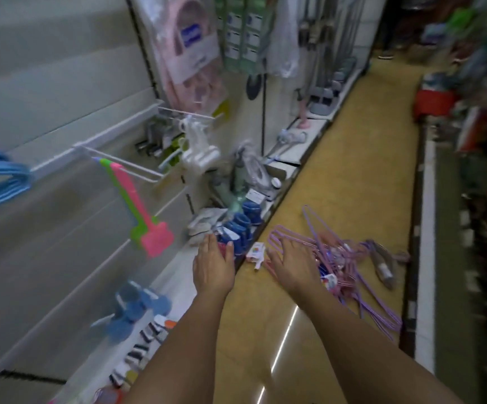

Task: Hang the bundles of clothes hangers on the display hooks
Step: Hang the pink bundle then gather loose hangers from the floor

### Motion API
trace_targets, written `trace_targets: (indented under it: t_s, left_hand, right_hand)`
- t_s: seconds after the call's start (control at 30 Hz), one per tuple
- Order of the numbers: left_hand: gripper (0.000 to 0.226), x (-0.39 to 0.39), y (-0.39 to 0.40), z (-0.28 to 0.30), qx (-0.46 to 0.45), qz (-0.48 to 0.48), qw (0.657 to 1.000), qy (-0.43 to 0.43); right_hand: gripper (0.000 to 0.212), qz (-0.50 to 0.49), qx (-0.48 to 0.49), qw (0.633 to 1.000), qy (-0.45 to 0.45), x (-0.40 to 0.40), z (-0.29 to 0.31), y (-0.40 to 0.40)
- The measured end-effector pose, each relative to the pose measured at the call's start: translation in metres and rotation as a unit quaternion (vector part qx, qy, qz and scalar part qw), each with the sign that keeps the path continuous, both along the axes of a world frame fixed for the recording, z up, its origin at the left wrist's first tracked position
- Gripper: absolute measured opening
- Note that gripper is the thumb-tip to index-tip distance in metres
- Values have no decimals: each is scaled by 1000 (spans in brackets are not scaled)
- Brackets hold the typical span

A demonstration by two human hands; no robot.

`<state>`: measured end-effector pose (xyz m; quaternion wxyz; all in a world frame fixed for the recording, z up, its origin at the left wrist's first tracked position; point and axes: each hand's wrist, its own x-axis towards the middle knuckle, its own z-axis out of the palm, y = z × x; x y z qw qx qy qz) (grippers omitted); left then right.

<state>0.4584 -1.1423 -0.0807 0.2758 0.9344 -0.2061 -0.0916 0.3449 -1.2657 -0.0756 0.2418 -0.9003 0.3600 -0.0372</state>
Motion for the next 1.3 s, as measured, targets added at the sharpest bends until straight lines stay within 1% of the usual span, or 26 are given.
trace_targets:
  t_s: [0.1,0.2,0.27,0.4,0.57,0.67,0.87,1.07,1.13,1.3]
  left_hand:
    - [57,-14,-56,-5,-6,-40,999,14]
    - [58,-27,-99,-9,6,-70,997,13]
    - [60,-31,-126,-15,12,-87,996,19]
    - [61,-40,-167,-32,8,-115,992,53]
    - [62,-50,-205,-51,32,-138,986,93]
    - [61,-45,-228,-62,41,-151,982,105]
    - [61,-14,-284,-87,53,-202,971,116]
    - [60,18,-327,-111,99,-225,962,118]
    - [60,26,-336,-127,108,-235,958,124]
    - [64,30,-354,-178,115,-247,950,152]
  right_hand:
    - [53,-48,10,999,6,-23,-7,-49]
    - [51,-77,4,997,15,-39,-11,-88]
    - [52,-92,21,995,10,-48,-15,-111]
    - [53,-107,52,993,26,-64,-30,-146]
    - [56,-136,75,987,47,-80,-52,-178]
    - [55,-151,85,983,57,-79,-64,-199]
    - [60,-202,86,973,74,-61,-88,-247]
    - [58,-253,108,958,75,-35,-117,-287]
    - [56,-263,108,956,75,-29,-129,-295]
    - [62,-276,130,948,94,-24,-163,-314]
